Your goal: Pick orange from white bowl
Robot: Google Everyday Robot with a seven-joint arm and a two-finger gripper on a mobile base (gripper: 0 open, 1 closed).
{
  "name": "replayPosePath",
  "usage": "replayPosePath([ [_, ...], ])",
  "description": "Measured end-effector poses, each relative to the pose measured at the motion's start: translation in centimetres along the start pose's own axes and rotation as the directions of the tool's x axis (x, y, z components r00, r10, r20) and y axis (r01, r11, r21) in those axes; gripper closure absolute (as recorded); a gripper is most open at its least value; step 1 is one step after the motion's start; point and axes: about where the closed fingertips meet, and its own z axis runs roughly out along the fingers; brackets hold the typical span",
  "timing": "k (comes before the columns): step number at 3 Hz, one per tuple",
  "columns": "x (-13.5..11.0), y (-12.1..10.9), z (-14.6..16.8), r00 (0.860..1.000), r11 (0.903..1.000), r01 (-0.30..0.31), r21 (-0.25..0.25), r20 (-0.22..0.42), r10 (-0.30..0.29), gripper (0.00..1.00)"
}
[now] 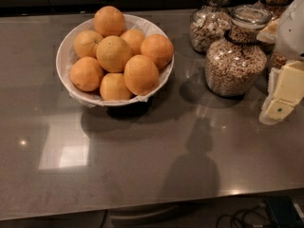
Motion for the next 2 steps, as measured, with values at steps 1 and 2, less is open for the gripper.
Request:
replayPosePath([
  [1,0.0,0.0,0.0,1.0,1.0,0.0,0.0,0.0,0.0,0.0],
  [2,-1.7,1.0,0.8,0.999,0.9997,0.018,-0.019,0.04,-0.017,0.0],
])
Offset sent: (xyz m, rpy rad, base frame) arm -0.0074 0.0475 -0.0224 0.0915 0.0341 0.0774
